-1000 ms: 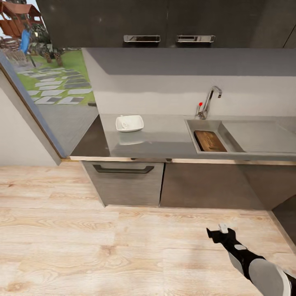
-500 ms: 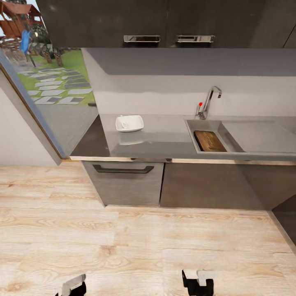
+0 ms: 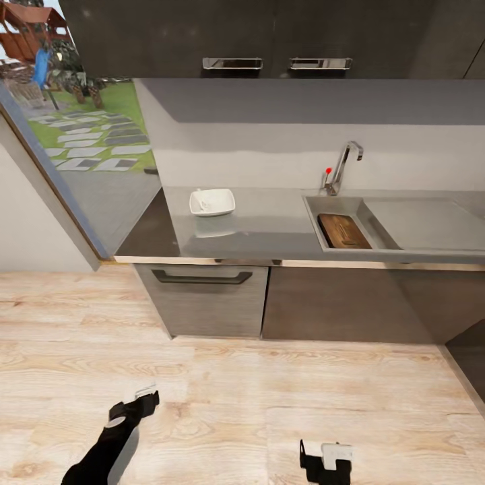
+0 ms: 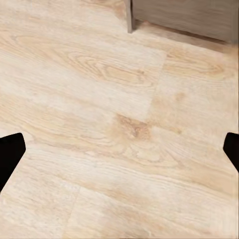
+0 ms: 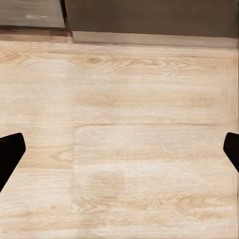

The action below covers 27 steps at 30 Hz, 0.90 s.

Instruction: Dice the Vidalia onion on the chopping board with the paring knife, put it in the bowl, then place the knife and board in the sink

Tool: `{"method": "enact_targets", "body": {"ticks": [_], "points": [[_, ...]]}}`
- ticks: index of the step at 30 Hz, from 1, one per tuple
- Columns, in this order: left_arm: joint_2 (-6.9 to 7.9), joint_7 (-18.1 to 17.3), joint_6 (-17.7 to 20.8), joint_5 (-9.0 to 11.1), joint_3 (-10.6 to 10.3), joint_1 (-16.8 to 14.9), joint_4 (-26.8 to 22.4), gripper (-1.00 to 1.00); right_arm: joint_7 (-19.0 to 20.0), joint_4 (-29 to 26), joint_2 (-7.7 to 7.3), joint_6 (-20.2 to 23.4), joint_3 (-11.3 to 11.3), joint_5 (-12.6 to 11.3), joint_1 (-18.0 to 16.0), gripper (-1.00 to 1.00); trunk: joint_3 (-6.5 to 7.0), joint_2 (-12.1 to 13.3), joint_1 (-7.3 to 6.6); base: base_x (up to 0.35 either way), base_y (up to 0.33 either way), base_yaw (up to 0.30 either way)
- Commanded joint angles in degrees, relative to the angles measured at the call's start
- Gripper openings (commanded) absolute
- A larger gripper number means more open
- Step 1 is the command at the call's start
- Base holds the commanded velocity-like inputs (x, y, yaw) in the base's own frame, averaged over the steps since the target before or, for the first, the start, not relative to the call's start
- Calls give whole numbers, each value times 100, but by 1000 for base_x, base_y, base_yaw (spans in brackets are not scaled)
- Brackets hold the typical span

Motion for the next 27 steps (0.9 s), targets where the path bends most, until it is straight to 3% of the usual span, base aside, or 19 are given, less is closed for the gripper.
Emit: {"method": "enact_targets", "body": {"ticks": [1, 4, 5, 7, 9, 11, 15, 20, 27], "points": [[4, 21, 70, 55, -21, 0, -79, 100, -89, -7, 23, -9, -33, 85, -3, 100, -7, -7, 2, 0, 0, 0], [22, 11, -2, 52, -153, 1, -82, 100, -201, -30, 77, -26, -40, 164, -4, 100, -7, -7, 2, 0, 0, 0], [41, 9, -239, 50, -213, 1, 109, 100, -221, -34, 82, -29, -39, 178, -2, 100, -7, -7, 2, 0, 0, 0], [89, -2, -850, 50, -270, 0, 585, 100, -234, -38, 73, -32, -39, 187, -3, 100, -7, -7, 2, 0, 0, 0], [108, -24, -1912, 48, -344, 0, 1400, 100, -245, -40, 56, -34, -42, 190, -4, 100, -7, -7, 2, 0, 0, 0], [111, -31, -2682, 47, -436, 1, 1967, 100, -250, -41, 45, -35, -47, 188, -4, 100, -7, -7, 2, 0, 0, 0], [115, -40, -3724, 50, -662, 0, 2951, 100, -256, -41, 36, -35, -51, 179, -4, 100, -7, -7, 2, 0, 0, 0], [115, -45, -4025, 55, -739, 2, 3578, 100, -256, -35, 34, -35, -48, 183, -3, 100, -7, -7, 2, 0, 0, 0], [115, -39, -4068, 55, -749, 0, 3731, 100, -261, -33, 25, -35, -56, 173, -3, 100, -7, -7, 2, 0, 0, 0]]}}
